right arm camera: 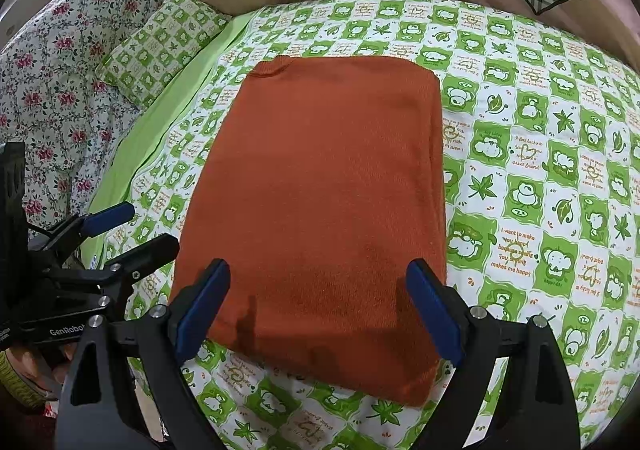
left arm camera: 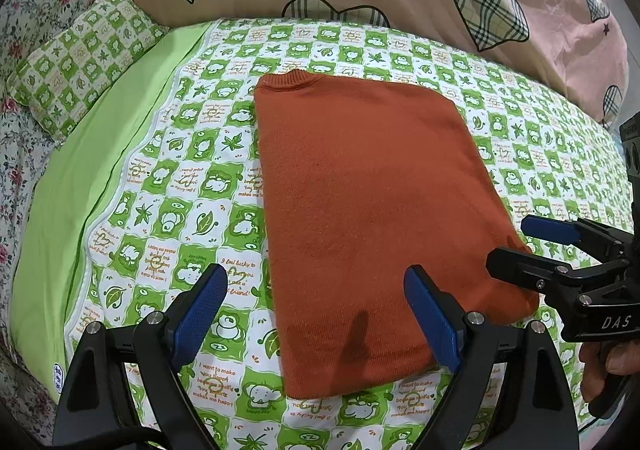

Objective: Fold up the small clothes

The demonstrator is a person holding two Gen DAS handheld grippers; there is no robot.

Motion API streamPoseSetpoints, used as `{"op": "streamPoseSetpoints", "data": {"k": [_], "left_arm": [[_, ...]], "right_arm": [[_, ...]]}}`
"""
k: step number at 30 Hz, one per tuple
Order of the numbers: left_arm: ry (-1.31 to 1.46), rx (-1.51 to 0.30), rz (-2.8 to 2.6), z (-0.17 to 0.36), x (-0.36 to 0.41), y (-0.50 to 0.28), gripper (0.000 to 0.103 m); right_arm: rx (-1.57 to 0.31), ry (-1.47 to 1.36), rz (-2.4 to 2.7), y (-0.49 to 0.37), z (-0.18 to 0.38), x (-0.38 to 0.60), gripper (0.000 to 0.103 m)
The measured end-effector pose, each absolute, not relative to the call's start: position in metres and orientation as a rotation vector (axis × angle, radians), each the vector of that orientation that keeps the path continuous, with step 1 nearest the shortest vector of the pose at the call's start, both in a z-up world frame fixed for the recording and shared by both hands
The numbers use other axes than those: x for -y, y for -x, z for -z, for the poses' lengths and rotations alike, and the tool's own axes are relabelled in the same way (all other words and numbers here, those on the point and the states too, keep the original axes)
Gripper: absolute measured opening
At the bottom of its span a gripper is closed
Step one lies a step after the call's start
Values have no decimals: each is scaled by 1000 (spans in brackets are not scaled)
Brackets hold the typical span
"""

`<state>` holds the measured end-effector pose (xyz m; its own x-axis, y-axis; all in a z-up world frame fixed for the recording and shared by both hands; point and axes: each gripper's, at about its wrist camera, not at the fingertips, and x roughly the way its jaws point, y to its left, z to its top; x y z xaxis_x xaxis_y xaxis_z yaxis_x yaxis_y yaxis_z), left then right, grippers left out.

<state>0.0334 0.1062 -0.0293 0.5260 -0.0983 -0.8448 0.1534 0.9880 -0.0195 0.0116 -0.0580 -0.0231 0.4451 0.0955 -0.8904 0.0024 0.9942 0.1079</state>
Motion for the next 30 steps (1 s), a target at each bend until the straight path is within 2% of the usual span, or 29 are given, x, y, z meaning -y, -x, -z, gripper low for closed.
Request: {"op": "streamPoseSetpoints", "data": {"k": [30], "left_arm": [[-57,-1002,116,34,-110,-45,90]], "right_arm": [[-1087,-115,-34,-21,23,66,90]]}}
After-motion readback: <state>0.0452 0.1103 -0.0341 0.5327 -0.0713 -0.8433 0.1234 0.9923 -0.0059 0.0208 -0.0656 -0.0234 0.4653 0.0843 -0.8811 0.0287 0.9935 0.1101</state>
